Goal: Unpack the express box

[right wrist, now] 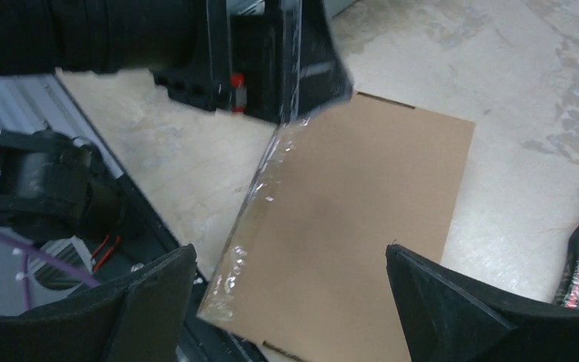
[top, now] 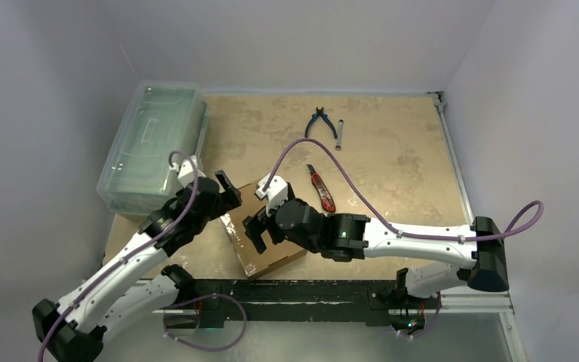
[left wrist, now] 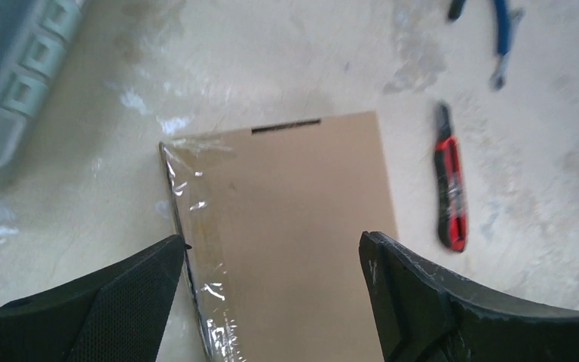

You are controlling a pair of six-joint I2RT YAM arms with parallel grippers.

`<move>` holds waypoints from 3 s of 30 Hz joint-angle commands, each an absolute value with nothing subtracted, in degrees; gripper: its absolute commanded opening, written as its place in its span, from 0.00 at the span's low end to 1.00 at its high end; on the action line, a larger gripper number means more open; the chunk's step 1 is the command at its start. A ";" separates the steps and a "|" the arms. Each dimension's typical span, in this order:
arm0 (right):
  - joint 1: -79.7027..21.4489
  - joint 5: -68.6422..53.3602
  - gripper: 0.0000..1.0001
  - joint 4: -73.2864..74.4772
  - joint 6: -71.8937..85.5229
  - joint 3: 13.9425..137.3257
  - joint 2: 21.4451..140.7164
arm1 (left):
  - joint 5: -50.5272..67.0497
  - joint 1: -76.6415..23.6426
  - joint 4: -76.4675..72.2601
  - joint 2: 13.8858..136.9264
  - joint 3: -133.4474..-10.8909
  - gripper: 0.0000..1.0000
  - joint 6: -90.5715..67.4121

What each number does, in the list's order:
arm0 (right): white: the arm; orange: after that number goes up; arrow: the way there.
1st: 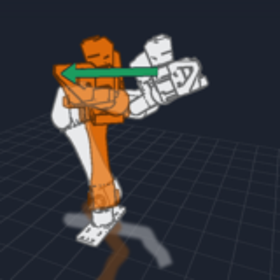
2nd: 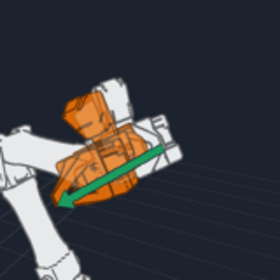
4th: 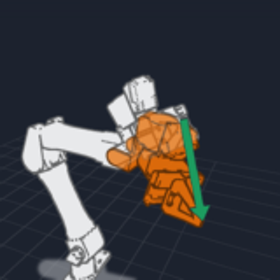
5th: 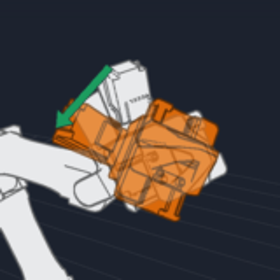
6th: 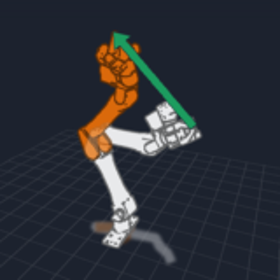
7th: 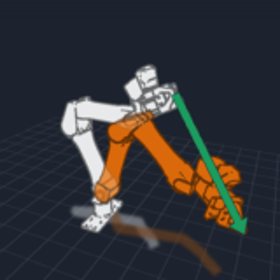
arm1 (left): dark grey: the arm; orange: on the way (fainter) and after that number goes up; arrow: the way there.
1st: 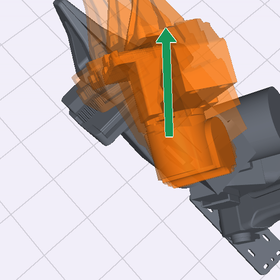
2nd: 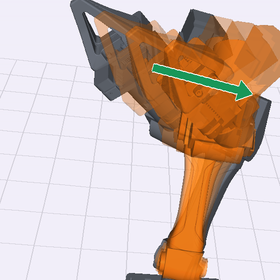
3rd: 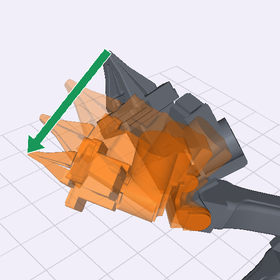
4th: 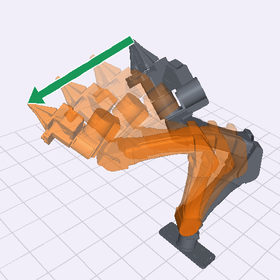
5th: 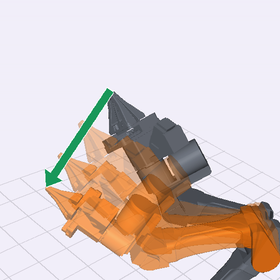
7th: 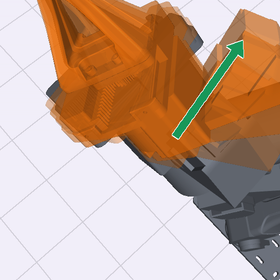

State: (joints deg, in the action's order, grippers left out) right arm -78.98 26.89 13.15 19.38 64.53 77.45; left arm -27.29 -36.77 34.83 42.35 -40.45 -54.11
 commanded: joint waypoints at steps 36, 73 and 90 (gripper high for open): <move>-39.46 -6.24 0.99 3.87 30.48 39.78 65.46 | 2.79 -36.88 -2.23 69.62 -31.04 0.92 -55.71; -34.66 -15.69 0.90 -2.93 26.92 57.43 90.59 | 10.76 -37.52 -0.83 54.43 -22.29 0.86 -59.61; -24.77 -2.54 0.81 4.66 19.01 52.29 86.38 | -8.77 -37.35 26.50 43.41 -41.05 0.99 -48.83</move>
